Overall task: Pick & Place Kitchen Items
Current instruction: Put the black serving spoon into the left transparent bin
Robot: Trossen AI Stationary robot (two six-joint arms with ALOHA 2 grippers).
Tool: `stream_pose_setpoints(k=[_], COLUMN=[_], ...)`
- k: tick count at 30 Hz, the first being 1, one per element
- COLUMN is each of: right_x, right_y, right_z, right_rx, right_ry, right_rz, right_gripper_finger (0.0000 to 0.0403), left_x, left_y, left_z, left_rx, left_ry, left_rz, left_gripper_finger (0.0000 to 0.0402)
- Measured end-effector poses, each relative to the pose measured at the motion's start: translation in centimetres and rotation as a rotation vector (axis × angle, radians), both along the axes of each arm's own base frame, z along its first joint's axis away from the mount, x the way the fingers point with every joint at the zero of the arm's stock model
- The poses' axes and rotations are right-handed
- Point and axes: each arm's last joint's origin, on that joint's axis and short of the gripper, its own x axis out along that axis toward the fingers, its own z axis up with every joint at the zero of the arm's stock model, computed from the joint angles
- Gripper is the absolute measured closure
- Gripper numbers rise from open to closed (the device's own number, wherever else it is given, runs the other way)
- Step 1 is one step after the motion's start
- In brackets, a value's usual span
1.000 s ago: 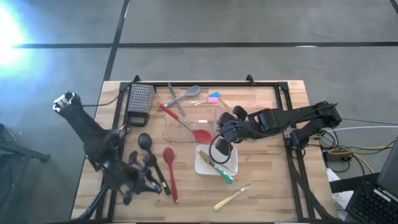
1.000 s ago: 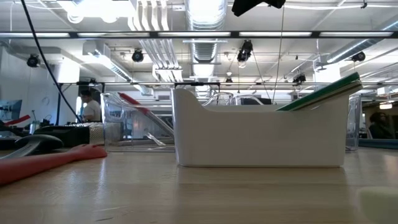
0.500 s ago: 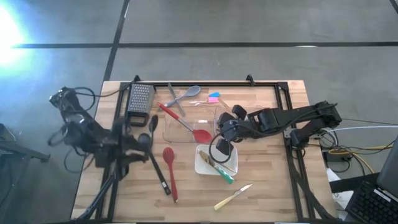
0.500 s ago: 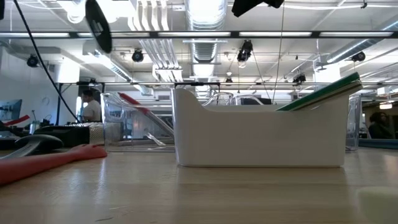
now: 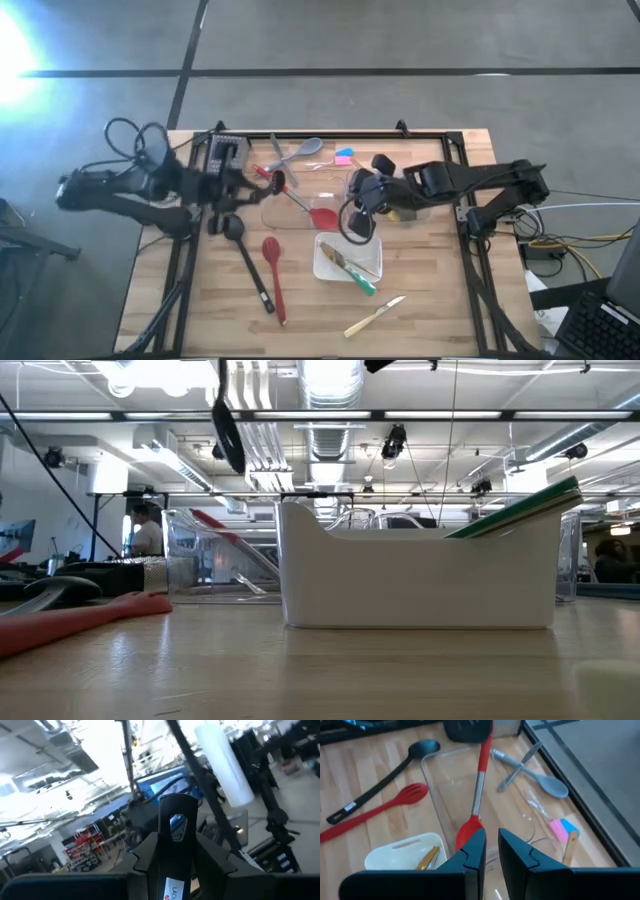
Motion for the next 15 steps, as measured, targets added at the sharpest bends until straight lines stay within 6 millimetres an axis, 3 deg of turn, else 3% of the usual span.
stream_pose_setpoints(k=[8, 15], right_x=[-0.2, -0.3], right_y=[-1.0, -1.9], right_z=[2.1, 3.2], right_rx=[-0.015, -0.026], right_ry=[-0.051, -0.081], right_rz=[-0.004, -0.016], right_gripper_finger=[0.0358, 0.0359], left_x=[0.1, -0.1], left_y=[5.2, 6.6], left_z=[-4.0, -8.8], left_rx=[-0.141, -0.266], left_ry=[-0.136, -0.204], left_rz=[-0.12, -0.142], left_gripper_finger=[0.0304, 0.0304])
